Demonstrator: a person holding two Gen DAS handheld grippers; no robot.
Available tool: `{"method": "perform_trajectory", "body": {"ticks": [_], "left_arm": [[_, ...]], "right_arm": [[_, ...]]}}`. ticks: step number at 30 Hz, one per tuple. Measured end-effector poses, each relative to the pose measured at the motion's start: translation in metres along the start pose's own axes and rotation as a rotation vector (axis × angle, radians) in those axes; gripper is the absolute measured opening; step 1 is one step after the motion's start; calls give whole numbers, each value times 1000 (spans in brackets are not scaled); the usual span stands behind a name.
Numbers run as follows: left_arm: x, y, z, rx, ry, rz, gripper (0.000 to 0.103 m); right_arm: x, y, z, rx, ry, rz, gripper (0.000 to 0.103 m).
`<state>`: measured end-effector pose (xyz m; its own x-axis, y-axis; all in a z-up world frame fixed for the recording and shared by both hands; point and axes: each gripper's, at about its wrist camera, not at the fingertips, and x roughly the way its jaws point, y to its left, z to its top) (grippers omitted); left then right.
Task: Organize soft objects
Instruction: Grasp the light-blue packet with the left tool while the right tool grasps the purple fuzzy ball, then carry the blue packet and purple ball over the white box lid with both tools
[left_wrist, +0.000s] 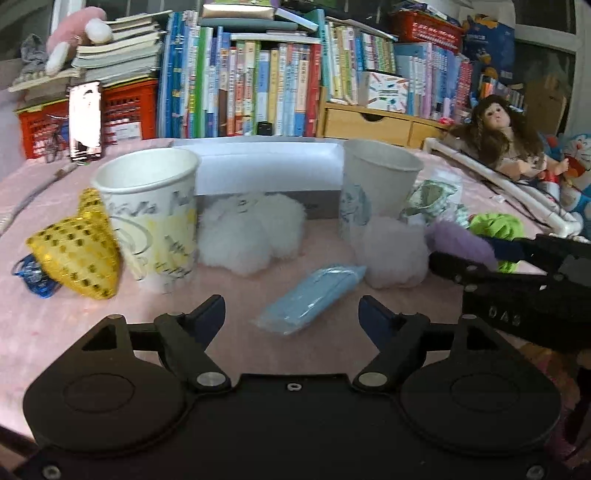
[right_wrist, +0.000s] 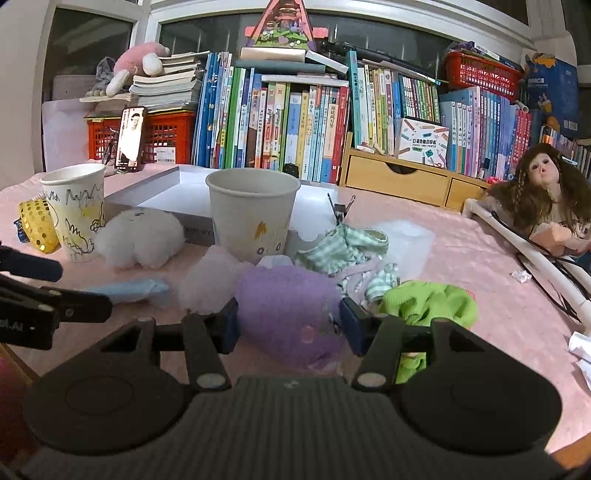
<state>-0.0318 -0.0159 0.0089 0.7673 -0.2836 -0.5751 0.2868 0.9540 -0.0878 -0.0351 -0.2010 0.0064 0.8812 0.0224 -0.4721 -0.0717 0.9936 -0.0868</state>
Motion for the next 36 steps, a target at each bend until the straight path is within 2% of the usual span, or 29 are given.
{"method": "perform_trajectory", "body": {"ticks": [5,11,13,15,19,23,24,28,33,36], "left_arm": [[18,2,10,-35,7,-54,79],[38,-2,12,-15,23,-59,77],[38,-6,10,8,20,-44,67],[37,-8,9,24,18,-36,53],[34,-6,10,9,20,-49,45],[28,-7,12,23,9,-32,39],[26,-7,12,30,3,-26,31],[20,-8,15,47,-16,-10,25],[13,-6,21,49,-35,-1,13],[8,-4,26,49,-45,-10,12]], "right_arm": [[-1,-2,-1,6,7,4,60],[0,-2,-1,1,7,1,59],[0,-2,-2,-4,6,-2,59],[1,-2,-2,-5,8,-4,59],[4,-1,-1,0,15,-7,61],[5,-1,-1,3,18,-8,61],[5,-1,-1,3,18,-8,60],[6,-2,-2,8,23,-8,56],[2,-3,1,20,11,-10,51],[-2,-4,3,27,-3,-11,51]]}}
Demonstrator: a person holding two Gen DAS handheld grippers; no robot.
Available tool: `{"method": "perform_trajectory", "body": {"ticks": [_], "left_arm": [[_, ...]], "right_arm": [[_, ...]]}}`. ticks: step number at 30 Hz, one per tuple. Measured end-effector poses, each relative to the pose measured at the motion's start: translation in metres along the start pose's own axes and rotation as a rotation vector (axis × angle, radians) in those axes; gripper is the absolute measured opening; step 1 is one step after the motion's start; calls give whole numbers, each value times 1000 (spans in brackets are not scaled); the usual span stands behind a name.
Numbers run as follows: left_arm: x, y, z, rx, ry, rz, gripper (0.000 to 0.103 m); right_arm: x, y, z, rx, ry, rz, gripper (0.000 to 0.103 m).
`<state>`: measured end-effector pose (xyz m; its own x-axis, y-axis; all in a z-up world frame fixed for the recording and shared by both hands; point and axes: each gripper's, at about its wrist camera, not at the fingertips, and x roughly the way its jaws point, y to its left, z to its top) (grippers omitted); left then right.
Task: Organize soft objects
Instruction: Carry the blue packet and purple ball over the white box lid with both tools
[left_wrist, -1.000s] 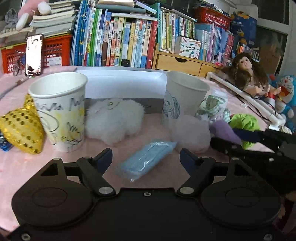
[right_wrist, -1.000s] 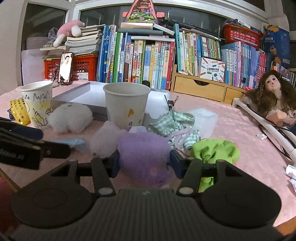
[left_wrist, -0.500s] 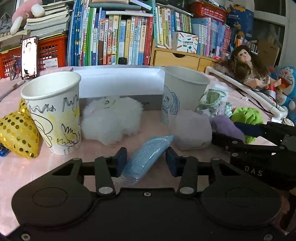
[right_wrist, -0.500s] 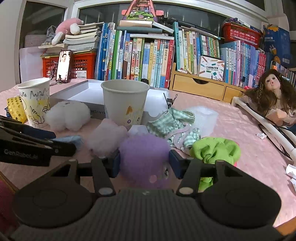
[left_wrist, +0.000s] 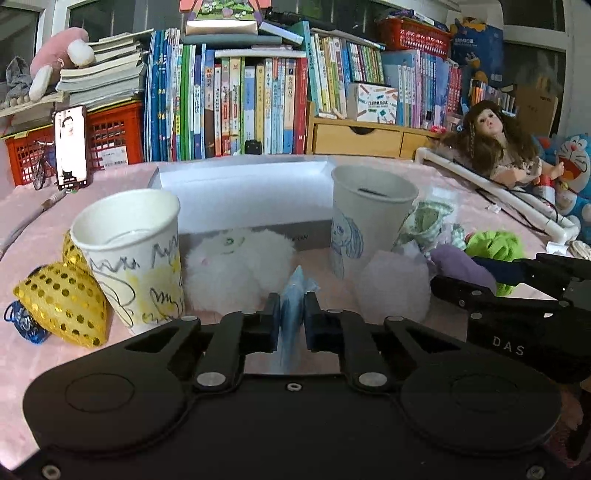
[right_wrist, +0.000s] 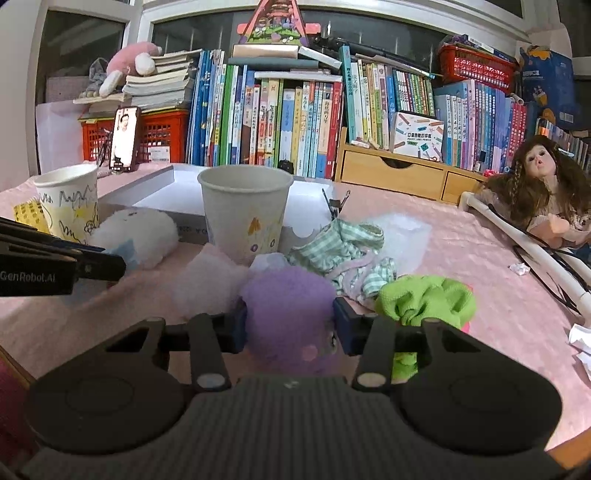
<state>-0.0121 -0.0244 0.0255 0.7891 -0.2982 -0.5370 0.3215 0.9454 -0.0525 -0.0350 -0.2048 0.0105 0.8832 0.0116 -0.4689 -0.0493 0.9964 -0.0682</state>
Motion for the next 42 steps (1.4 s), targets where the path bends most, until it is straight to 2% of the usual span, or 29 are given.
{"method": "perform_trajectory", "body": {"ticks": [14,25,32,42], "left_arm": [[-20,8,23,-14,-56,-28,12],[-19,15,44,-30,-59,-60,12],[-10,19,73,-31,-62,-69,12],[9,35,122,-77,-24,-90,12]], "right_arm": [[-18,-13,23,61,-78,23,51],[-18,-20,39,82,-106,46,51],[-9,-26,57,91,-107,72,51],[13,-35,96,91,-97,93,51]]}}
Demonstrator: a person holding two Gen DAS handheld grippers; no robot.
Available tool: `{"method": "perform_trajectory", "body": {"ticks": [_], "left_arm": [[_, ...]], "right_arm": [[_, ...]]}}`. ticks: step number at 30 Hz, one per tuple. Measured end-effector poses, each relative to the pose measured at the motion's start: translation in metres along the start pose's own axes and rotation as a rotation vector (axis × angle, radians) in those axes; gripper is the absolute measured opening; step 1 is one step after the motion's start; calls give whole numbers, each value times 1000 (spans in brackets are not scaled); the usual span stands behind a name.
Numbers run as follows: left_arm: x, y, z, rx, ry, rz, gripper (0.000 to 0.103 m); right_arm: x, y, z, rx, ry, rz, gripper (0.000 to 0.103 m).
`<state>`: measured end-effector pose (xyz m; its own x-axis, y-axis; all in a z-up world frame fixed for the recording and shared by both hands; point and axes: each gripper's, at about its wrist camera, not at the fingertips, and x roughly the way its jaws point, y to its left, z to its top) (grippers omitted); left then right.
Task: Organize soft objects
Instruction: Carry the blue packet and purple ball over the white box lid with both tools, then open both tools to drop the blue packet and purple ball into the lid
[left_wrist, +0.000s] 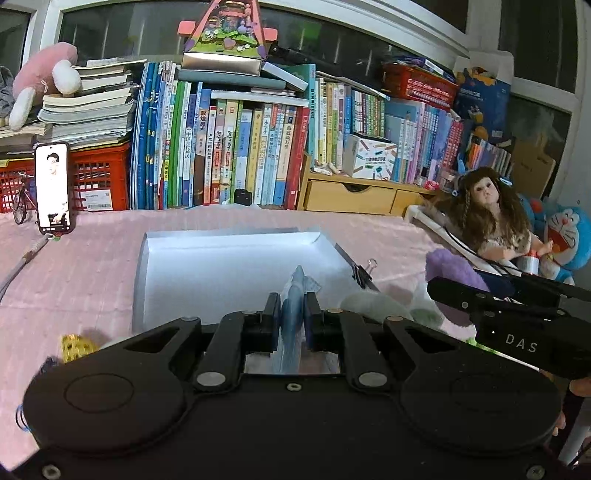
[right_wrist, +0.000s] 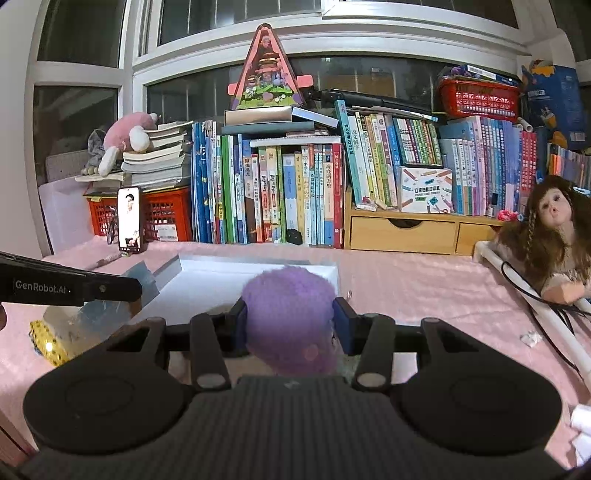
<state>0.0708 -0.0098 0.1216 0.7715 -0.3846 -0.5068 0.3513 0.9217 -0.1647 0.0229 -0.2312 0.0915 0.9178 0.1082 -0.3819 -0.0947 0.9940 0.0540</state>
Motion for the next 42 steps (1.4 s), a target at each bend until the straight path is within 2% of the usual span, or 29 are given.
{"method": "perform_trajectory", "body": {"ticks": [9,13,18,28,36,42], "left_arm": [[35,18,50,-38,76,12,12],[62,27,65,-83,155,4,12],[100,39,74,-134,243,31,12],[164,44,72,-193,347,86,12],[200,51,59,-251,395,110,12],[211,56,51,-280,419,105,13]], "right_arm": [[34,-2,42,-18,41,23,51],[62,-4,55,-2,133,64,51],[103,-12,60,60,252,76,51],[166,-26,49,173,435,69,51],[194,-29,37,217,514,76,52],[207,-29,27,231,557,80,52]]}}
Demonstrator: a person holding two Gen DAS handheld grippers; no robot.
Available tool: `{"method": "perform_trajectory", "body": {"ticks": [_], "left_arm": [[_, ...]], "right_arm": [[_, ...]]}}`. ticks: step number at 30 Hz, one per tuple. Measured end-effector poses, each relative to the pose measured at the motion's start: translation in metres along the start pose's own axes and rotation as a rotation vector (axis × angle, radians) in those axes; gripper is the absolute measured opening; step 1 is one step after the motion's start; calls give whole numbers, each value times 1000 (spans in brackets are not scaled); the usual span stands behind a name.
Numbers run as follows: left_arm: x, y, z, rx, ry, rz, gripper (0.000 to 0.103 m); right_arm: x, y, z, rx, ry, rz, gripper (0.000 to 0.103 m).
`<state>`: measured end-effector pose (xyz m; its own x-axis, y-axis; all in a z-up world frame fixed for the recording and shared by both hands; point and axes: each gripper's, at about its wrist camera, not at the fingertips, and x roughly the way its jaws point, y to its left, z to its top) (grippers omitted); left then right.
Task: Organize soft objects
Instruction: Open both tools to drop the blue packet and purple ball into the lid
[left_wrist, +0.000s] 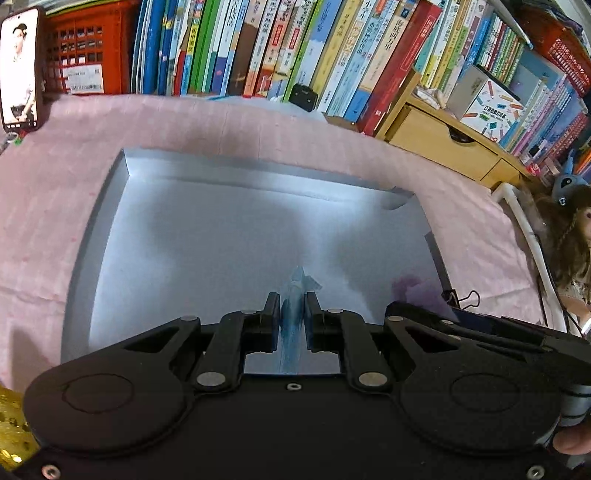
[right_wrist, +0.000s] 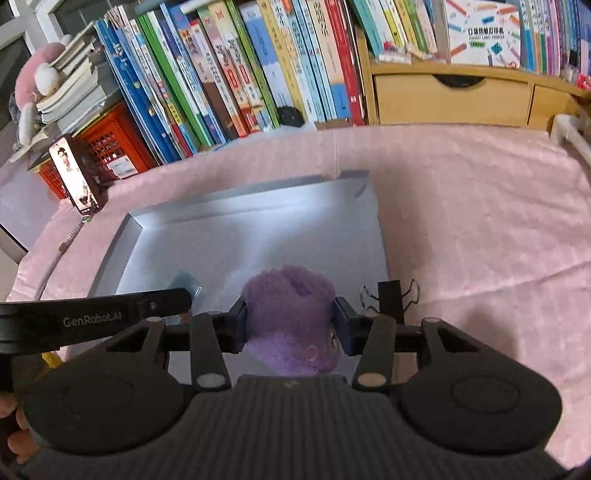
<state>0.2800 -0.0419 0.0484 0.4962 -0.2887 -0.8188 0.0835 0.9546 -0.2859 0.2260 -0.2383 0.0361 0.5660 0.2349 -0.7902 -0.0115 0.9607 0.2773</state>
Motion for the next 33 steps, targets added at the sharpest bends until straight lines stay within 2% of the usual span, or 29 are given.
{"method": "perform_trajectory", "body": {"ticks": [11,13,15,17,22,24,31,33], "left_arm": [[8,-1,-7,15,13,2,15],[5,-2,-8,28,4,4,21],[0,-3,-9,41,-9,8,35],[-7,-5,-10,53,-26,14,42],[-31,-9,-15,95,-84,25,53],[-41,-12,-19,116,-104,29,56],[-77,-16,-37,161,-171,-7,66],[-88,-18,-44,178,-196,-17,72]], "right_arm": [[6,-5,-1,19,15,10,56],[5,-5,-1,25,9,13,68],[2,-6,-1,28,1,22,73],[-3,-6,-1,29,-11,26,75],[-20,-5,-2,30,-53,45,79],[-29,-4,-3,17,-81,38,84],[-63,-1,-10,-23,-175,27,87],[-74,1,-15,-42,-204,23,87]]}}
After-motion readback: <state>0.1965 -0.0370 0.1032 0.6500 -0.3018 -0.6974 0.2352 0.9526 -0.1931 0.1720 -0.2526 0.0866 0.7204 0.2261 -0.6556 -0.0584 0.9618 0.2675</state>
